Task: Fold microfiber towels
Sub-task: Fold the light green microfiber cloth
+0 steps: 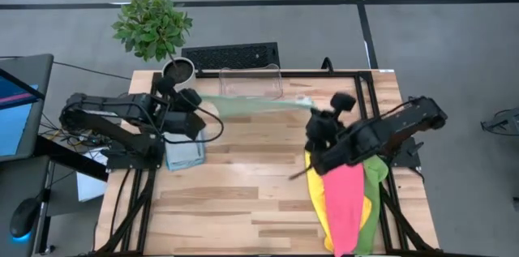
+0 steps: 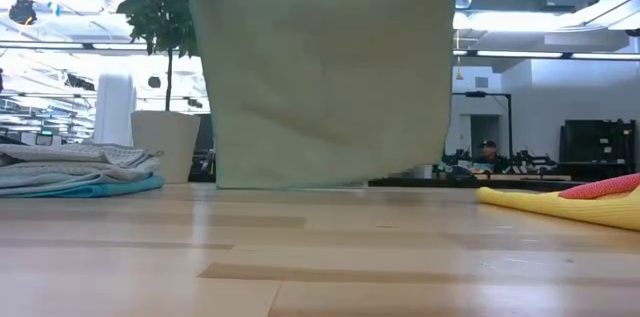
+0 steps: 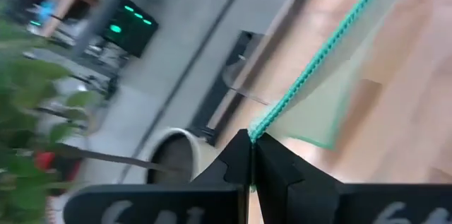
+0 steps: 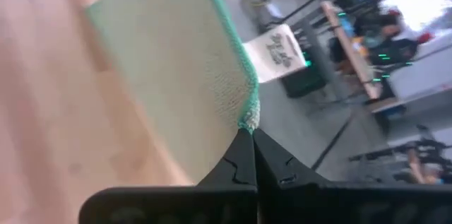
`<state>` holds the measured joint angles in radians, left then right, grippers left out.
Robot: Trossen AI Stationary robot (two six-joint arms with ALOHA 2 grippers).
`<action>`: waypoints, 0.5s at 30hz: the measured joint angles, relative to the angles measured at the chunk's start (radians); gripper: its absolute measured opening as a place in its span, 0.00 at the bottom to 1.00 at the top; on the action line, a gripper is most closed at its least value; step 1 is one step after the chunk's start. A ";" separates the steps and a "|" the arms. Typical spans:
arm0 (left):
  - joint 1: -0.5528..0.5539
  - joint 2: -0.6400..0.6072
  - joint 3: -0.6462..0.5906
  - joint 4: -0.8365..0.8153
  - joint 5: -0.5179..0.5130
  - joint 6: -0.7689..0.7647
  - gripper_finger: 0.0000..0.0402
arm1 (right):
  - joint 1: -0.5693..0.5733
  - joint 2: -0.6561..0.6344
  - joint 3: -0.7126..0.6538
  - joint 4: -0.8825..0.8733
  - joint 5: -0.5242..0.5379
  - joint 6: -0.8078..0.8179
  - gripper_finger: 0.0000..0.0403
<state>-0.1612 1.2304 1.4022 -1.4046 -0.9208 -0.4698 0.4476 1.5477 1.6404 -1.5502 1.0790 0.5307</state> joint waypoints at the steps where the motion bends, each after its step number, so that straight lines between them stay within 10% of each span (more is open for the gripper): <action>1: -0.011 0.004 -0.006 0.001 0.024 -0.018 0.00 | 0.022 0.005 -0.022 0.002 -0.019 0.030 0.01; 15: -0.388 0.016 -0.283 0.228 0.366 -0.493 0.00 | 0.424 0.251 -0.148 0.120 -0.224 0.591 0.02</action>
<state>-0.5495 1.2460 1.1194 -1.1769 -0.5552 -0.9627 0.8718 1.7988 1.4925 -1.4304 0.8545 1.1213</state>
